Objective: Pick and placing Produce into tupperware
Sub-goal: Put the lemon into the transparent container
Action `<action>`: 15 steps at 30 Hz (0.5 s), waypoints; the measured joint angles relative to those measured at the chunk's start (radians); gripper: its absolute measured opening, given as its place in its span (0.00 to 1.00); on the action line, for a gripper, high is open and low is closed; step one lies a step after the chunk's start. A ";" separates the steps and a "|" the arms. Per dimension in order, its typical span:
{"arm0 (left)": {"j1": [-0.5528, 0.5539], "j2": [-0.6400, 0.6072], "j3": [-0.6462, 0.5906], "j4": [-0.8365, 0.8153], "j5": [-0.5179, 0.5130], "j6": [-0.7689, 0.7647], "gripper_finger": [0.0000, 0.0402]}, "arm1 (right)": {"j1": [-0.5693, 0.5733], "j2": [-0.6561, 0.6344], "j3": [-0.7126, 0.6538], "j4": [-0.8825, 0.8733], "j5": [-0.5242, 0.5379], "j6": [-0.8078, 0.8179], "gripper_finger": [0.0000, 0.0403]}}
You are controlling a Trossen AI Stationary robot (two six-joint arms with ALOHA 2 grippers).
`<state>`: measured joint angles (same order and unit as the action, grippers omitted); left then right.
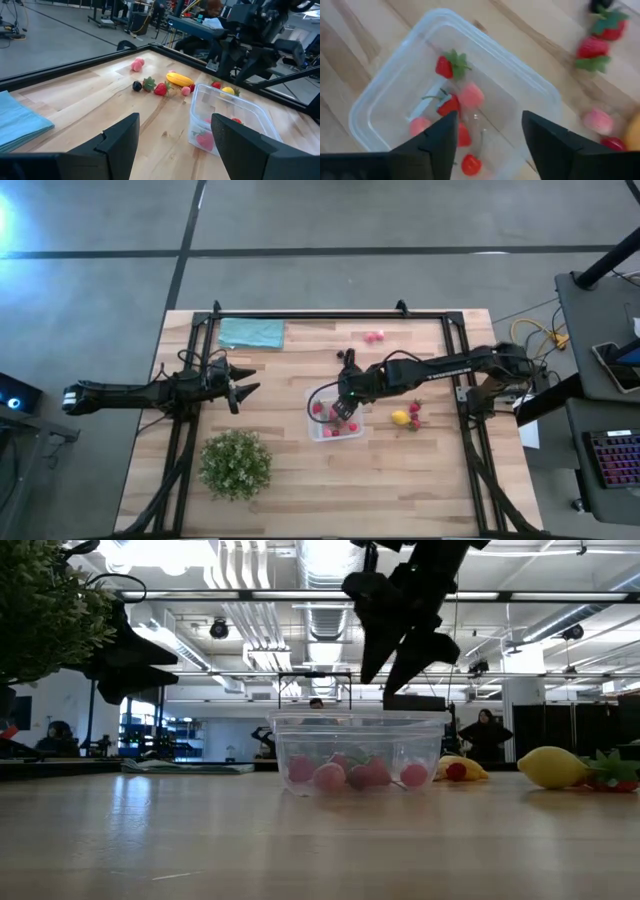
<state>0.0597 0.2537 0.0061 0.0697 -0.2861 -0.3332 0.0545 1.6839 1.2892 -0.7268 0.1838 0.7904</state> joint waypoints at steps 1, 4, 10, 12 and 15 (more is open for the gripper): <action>0.000 0.001 0.000 0.000 0.000 0.000 0.58 | 0.005 -0.012 0.000 -0.032 -0.004 -0.004 0.55; 0.000 -0.001 0.000 0.001 0.000 0.000 0.58 | 0.043 -0.059 0.000 -0.155 -0.018 -0.070 0.58; 0.000 0.001 0.000 0.000 0.000 0.000 0.58 | 0.152 -0.124 0.000 -0.484 0.049 -0.152 0.59; 0.000 0.001 0.000 0.000 0.001 0.000 0.58 | 0.166 -0.125 0.000 -0.586 0.054 -0.043 0.58; 0.000 0.001 0.000 0.000 0.001 0.000 0.58 | 0.187 -0.126 -0.017 -0.648 0.061 0.029 0.57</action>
<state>0.0595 0.2546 0.0063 0.0700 -0.2855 -0.3332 0.2418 1.5574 1.2723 -1.3748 0.2443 0.8195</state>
